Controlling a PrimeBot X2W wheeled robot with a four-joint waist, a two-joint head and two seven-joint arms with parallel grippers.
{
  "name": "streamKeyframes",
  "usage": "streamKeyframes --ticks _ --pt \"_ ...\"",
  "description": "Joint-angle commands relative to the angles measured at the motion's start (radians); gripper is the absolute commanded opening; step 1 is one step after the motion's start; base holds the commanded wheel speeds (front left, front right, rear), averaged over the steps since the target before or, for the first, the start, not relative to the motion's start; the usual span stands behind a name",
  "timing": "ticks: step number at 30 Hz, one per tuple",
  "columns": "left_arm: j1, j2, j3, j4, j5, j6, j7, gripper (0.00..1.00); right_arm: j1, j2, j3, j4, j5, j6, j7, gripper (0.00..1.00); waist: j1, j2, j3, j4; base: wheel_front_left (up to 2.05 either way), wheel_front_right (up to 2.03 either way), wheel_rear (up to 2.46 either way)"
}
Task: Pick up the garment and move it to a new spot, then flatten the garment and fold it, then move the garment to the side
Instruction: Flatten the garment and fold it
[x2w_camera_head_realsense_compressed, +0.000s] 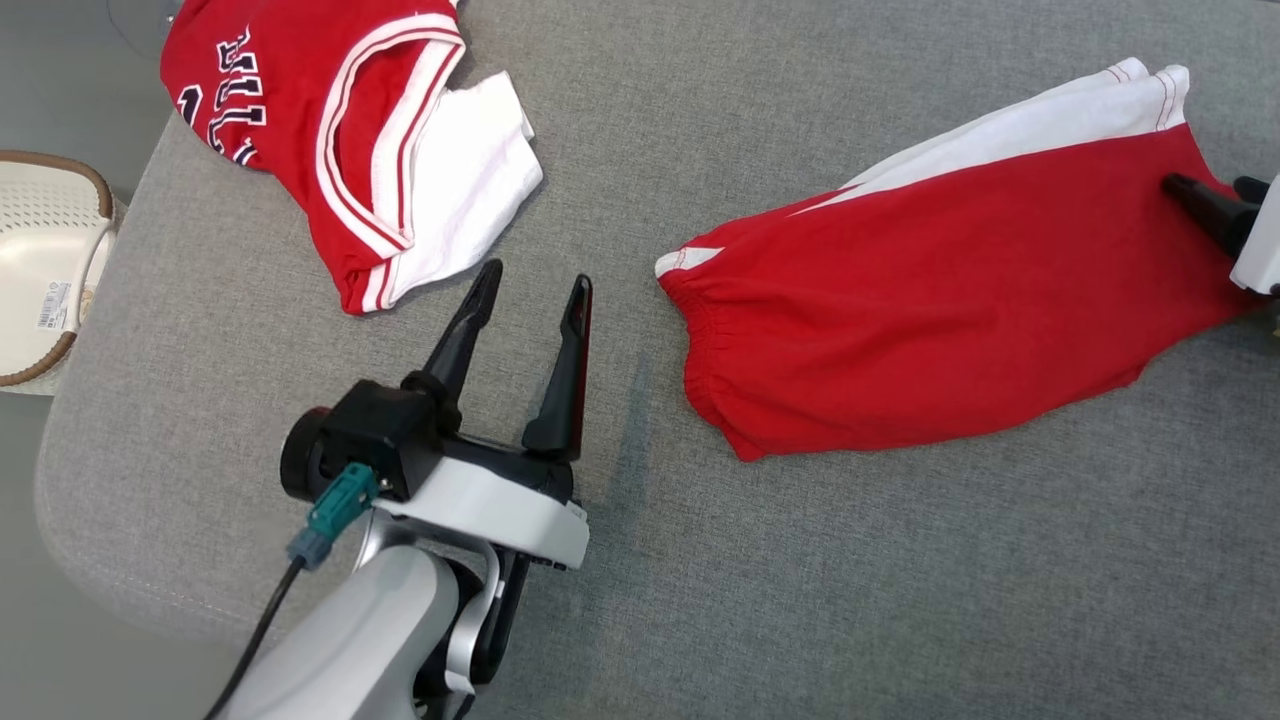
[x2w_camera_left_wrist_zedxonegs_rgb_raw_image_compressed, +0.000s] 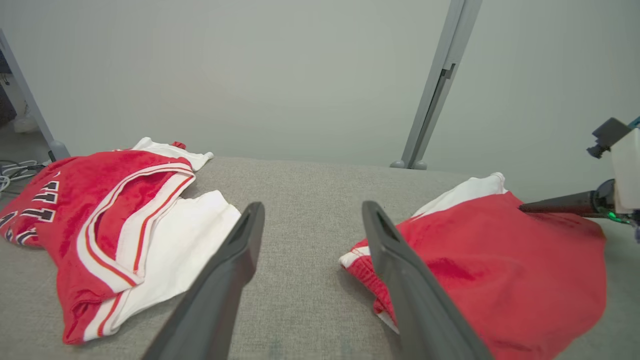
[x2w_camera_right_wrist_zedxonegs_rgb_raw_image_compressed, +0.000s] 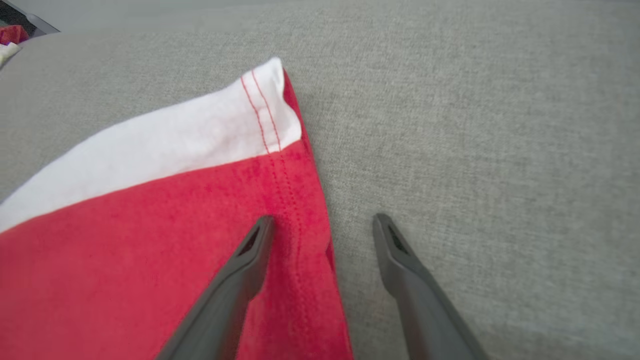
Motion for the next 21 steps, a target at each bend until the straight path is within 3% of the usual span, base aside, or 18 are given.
streamKeyframes --ticks 1,4,5,7,12,21 --pt "0.038 -0.019 0.034 0.002 0.033 -0.016 -0.004 1.00 0.017 0.012 0.001 -0.008 0.018 0.000 0.024 1.00 0.0000 0.0000 0.004 -0.001 0.00 0.00 0.00" --pt "0.093 -0.059 0.074 0.021 0.085 -0.040 -0.005 1.00 0.039 0.021 0.007 -0.027 0.036 0.000 0.068 0.99 0.0000 0.0000 0.004 -0.002 0.00 0.00 0.00" --pt "0.107 -0.072 0.089 0.025 0.099 -0.049 -0.005 1.00 0.042 0.023 0.003 -0.039 0.043 0.000 0.068 0.55 0.0000 0.0000 0.003 -0.002 0.00 0.00 0.00" --pt "0.128 -0.095 0.119 0.031 0.124 -0.069 -0.005 1.00 0.038 0.021 -0.002 -0.059 0.045 0.000 0.048 0.00 0.0000 0.0000 0.001 -0.005 0.00 0.00 0.00" --pt "0.166 -0.141 0.171 0.058 0.182 -0.128 -0.005 1.00 0.041 0.009 -0.007 -0.087 0.033 0.000 -0.013 0.00 0.0000 0.0000 -0.018 -0.014 0.00 0.00 0.00" --pt "0.204 -0.178 0.235 0.114 0.238 -0.193 -0.005 1.00 0.114 0.003 -0.040 -0.119 0.083 0.000 -0.093 0.00 0.0000 0.0000 -0.088 -0.055 0.00 0.00 0.00"
